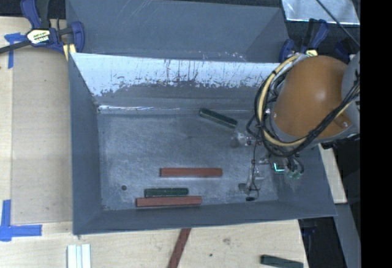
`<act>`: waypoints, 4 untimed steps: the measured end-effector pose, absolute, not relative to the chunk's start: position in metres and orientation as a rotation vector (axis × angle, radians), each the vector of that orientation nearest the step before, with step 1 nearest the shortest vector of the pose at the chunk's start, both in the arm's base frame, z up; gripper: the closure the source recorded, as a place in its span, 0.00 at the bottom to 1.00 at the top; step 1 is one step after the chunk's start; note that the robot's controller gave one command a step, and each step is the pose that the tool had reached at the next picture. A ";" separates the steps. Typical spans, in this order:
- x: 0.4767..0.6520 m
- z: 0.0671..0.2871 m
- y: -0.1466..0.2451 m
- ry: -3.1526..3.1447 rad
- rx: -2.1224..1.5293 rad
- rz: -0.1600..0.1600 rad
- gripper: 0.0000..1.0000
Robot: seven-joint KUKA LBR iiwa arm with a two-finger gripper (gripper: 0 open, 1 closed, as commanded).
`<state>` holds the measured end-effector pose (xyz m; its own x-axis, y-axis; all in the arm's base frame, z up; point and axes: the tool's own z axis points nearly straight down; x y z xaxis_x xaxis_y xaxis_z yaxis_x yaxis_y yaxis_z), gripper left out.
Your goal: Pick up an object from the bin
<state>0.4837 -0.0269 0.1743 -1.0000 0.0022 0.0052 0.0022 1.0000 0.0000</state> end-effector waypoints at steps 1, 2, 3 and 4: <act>0.486 0.178 -0.027 -3.144 -0.002 0.001 0.00; 0.497 0.130 0.001 -3.145 0.139 0.002 0.00; 0.545 0.071 -0.011 -3.141 0.195 0.000 1.00; 0.545 0.071 -0.011 -3.141 0.196 0.000 1.00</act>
Offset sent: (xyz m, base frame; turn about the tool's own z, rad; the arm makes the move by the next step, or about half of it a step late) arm 0.0228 0.0635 -0.1040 -0.2015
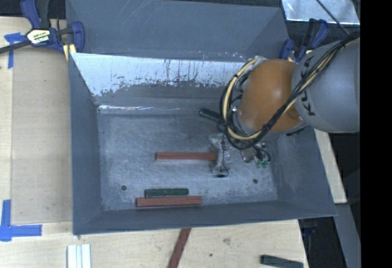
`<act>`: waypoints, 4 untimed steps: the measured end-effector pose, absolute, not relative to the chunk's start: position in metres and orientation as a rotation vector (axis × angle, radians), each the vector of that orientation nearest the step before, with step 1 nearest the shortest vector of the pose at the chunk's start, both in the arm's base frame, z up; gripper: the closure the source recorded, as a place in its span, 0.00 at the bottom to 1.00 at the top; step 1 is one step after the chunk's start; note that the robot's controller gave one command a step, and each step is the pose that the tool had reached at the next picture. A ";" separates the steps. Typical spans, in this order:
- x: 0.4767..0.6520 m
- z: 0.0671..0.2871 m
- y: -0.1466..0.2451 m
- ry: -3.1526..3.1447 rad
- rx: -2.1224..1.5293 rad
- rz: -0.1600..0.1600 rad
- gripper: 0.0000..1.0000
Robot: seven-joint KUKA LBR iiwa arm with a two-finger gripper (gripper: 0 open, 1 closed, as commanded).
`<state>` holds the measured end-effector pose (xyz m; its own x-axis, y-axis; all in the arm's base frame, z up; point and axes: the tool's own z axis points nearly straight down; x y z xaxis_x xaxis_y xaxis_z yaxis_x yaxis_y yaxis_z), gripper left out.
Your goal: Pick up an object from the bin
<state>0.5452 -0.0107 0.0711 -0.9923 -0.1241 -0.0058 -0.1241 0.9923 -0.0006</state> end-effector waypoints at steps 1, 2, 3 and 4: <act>0.586 0.216 0.002 3.130 -0.229 -0.001 1.00; 0.585 0.215 0.002 3.131 -0.228 0.000 0.00; 0.585 0.215 0.002 3.131 -0.228 0.000 0.00; 0.608 0.177 -0.009 3.114 -0.279 -0.002 0.00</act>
Offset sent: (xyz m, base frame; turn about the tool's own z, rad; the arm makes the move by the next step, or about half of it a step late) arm 0.0000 0.0000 0.0000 0.0000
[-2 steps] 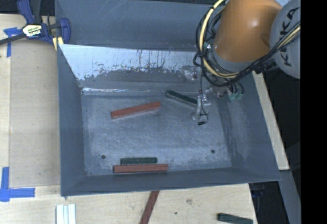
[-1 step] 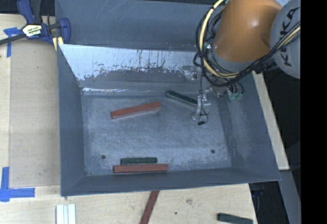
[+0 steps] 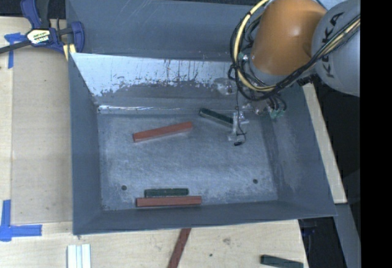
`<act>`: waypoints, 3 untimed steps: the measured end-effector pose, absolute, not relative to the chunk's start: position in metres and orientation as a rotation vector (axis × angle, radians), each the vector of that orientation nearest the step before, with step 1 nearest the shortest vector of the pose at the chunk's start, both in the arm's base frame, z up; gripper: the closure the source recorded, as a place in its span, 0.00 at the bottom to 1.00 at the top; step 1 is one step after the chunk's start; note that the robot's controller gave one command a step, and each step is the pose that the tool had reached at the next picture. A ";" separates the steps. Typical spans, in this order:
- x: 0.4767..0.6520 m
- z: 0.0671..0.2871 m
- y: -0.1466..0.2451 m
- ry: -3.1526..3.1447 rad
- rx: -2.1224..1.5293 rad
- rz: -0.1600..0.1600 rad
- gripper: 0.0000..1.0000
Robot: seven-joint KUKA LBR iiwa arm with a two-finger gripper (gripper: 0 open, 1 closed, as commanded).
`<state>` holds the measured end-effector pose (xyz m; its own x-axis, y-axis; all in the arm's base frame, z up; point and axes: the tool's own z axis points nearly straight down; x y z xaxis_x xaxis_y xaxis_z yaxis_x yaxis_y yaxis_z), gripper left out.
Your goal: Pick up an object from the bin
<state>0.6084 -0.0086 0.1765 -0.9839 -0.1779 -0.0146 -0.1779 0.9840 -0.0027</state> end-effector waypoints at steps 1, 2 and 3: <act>0.616 0.105 -0.010 3.126 -0.221 0.000 0.00; 0.622 0.075 -0.011 3.124 -0.021 0.001 1.00; 0.618 0.071 -0.011 3.136 -0.023 0.000 0.00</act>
Offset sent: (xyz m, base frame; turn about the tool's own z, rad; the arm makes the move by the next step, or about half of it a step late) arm 0.0085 -0.0019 -0.1065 0.1653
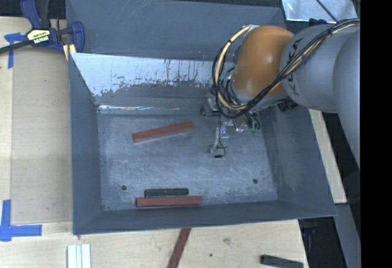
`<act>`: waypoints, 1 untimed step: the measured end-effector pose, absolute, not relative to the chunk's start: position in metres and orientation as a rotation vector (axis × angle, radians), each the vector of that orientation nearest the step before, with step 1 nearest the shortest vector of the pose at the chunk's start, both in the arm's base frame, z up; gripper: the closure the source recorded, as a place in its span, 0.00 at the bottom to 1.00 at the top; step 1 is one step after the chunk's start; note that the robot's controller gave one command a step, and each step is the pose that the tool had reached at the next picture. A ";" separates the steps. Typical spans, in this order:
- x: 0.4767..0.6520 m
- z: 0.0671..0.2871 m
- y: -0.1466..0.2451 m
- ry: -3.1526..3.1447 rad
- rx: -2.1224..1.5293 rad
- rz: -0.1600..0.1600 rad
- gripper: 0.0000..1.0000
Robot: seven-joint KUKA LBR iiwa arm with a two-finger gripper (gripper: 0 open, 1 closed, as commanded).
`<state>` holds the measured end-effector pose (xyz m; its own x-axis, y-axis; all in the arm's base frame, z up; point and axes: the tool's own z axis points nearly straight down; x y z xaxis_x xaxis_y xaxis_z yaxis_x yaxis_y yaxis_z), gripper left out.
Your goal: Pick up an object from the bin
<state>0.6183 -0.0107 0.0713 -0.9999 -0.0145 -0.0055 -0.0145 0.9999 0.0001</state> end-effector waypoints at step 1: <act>0.618 0.071 -0.011 3.136 -0.023 0.000 0.00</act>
Offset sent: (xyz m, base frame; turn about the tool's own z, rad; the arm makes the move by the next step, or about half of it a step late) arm 0.0045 0.0660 0.0200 -0.1465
